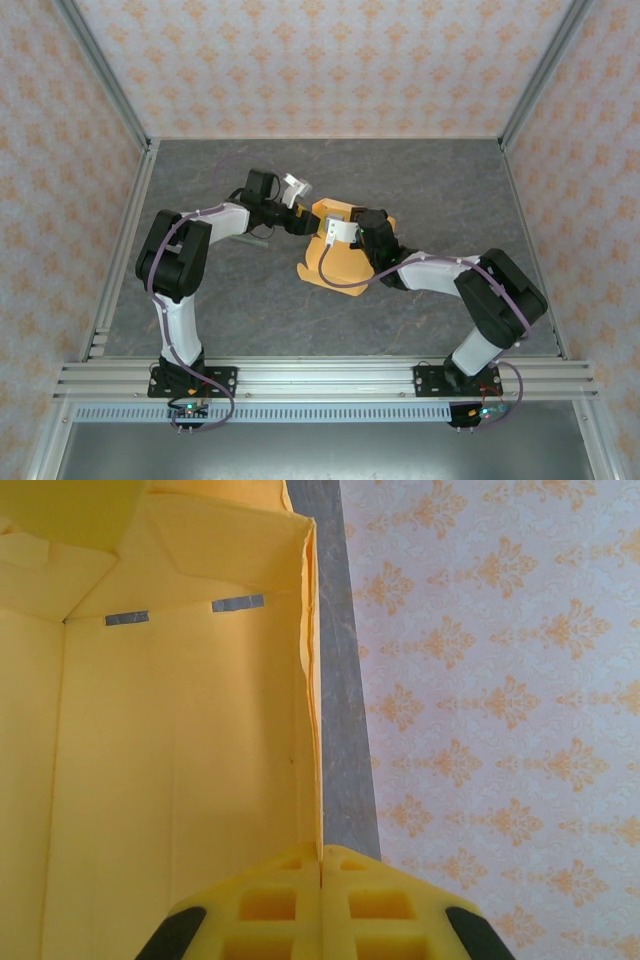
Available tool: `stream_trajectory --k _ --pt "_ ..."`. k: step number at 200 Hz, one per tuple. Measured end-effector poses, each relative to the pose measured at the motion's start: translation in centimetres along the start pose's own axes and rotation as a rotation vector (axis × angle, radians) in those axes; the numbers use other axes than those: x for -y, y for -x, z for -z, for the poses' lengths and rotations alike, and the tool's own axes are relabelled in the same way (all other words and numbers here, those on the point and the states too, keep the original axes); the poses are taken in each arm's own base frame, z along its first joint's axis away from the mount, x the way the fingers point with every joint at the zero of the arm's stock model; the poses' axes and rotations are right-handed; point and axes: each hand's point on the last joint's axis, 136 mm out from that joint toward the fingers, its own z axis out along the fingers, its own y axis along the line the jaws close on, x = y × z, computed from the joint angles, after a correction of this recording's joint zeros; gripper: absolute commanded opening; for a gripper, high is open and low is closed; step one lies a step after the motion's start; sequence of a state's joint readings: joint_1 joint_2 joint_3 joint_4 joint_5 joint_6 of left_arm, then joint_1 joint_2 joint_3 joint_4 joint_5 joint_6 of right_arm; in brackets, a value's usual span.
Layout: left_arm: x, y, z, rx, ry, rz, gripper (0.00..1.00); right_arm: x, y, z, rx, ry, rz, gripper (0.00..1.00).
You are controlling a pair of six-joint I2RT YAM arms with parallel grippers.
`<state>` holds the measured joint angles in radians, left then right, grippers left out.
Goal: Fold the paper box
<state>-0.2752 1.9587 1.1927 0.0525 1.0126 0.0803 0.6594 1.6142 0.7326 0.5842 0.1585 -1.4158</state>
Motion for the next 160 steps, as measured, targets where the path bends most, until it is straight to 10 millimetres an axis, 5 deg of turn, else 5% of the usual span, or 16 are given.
stream_trajectory --k 160 --pt "1.1 -0.2 -0.1 -0.007 -0.058 0.003 0.58 0.0 0.0 0.0 -0.002 -0.001 -0.001 0.0"
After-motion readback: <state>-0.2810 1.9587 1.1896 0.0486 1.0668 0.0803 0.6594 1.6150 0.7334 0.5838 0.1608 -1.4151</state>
